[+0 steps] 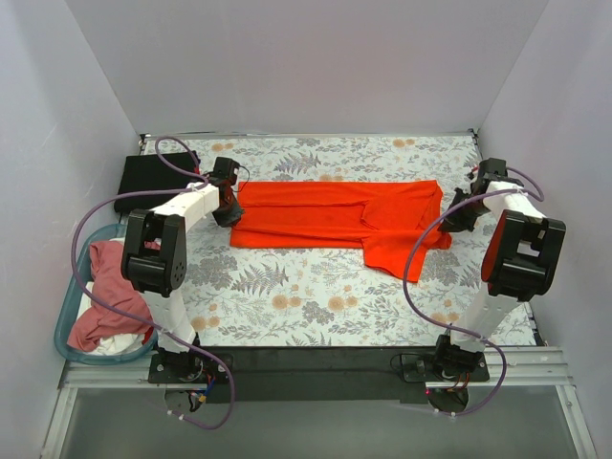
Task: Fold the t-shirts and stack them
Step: Fold the tshirt
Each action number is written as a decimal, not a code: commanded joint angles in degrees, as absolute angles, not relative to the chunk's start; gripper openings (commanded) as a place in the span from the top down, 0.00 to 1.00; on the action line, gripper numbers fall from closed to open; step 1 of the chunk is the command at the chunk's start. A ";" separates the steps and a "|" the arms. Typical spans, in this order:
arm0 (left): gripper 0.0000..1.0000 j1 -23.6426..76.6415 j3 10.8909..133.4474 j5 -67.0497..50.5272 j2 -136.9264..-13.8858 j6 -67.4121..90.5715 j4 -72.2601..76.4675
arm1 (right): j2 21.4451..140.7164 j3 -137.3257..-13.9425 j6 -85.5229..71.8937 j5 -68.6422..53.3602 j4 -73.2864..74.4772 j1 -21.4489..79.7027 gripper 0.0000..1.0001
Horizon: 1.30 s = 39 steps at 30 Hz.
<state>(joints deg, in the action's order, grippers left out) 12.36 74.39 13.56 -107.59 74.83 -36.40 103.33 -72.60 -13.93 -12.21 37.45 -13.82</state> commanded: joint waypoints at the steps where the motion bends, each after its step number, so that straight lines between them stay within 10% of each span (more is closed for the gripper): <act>1: 1.00 11.87 75.68 16.26 -106.96 74.27 -35.07 | 103.89 -74.27 -13.36 -12.65 36.21 -13.71 0.91; 13: 0.46 11.95 74.54 17.67 -98.28 74.01 -36.38 | 93.53 -73.57 -12.31 -11.43 38.06 -11.61 0.62; 39: 0.41 12.57 47.47 7.29 -75.06 76.29 -29.97 | 86.40 -56.78 -15.73 -16.60 26.55 -11.78 0.63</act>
<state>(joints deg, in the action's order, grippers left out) 12.32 48.75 8.05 -77.10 76.90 -32.16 87.42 -57.12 -15.05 -15.14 30.33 -11.60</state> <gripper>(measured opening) 0.589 0.370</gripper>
